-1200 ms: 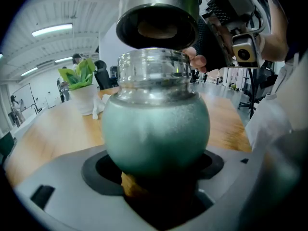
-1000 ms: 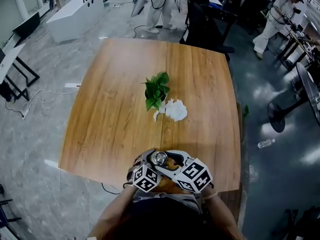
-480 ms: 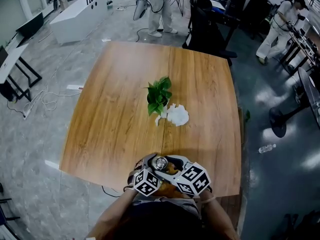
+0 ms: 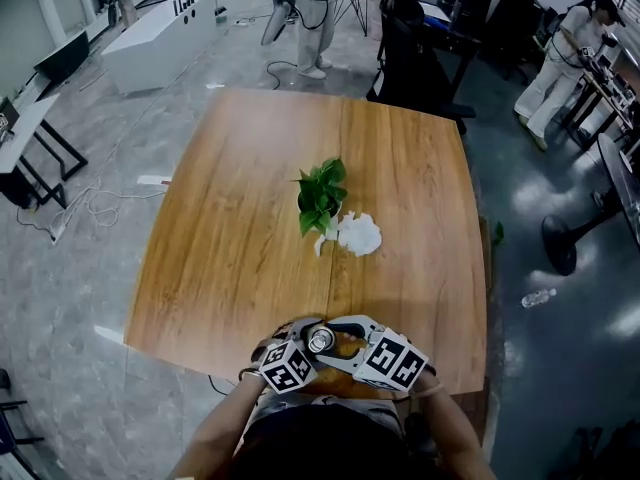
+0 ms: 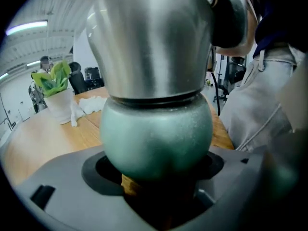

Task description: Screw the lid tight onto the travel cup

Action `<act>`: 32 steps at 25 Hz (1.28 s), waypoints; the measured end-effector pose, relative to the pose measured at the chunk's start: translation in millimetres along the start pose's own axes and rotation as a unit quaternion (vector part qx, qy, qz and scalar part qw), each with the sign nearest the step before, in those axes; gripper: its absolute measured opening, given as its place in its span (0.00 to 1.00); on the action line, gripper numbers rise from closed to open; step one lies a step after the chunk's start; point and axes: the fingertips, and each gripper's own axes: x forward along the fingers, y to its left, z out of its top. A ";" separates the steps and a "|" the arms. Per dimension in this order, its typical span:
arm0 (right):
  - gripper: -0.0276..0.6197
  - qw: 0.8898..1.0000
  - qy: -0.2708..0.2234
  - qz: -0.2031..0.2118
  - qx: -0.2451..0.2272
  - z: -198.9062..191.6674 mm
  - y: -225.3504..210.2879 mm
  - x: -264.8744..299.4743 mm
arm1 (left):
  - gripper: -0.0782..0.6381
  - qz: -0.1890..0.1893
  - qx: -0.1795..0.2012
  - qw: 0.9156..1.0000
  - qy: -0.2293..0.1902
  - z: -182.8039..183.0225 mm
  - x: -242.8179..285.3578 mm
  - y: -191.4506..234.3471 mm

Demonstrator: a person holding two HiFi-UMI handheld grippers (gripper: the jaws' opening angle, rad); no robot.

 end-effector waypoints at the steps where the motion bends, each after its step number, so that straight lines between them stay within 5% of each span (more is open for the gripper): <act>1: 0.44 1.000 -0.011 -0.007 0.006 0.8 -0.3 0.4 | 0.66 0.003 -0.002 1.000 -0.001 0.5 -0.1 0.5; 6: 0.43 0.988 -0.101 -0.093 0.076 -4.6 -6.9 -8.8 | 0.66 0.030 -0.005 1.000 -0.001 0.4 0.4 3.6; 11: 0.43 0.969 -0.124 -0.196 0.086 -2.6 -7.3 -7.3 | 0.66 0.030 -0.007 1.000 -0.002 1.6 0.2 3.9; 15: 0.44 0.984 -0.090 -0.137 0.073 -6.2 1.3 -7.8 | 0.66 0.021 -0.002 1.000 -0.002 1.1 -0.6 1.5; 18: 0.44 0.996 -0.035 -0.081 0.010 -7.3 -0.1 -8.8 | 0.66 0.005 0.009 1.000 -0.005 0.0 -0.7 0.3; 23: 0.42 0.999 -0.003 -0.015 -0.043 -1.3 4.8 0.7 | 0.66 -0.027 0.014 1.000 -0.003 -0.3 -4.3 -3.6; 27: 0.41 0.995 -0.059 -0.077 -0.015 -2.0 0.9 -5.5 | 0.66 -0.002 0.005 1.000 -0.004 1.4 -2.6 -1.4; 32: 0.41 0.976 -0.127 -0.175 0.026 -6.0 -3.6 -12.2 | 0.66 0.033 -0.003 0.999 -0.002 1.9 -1.0 3.2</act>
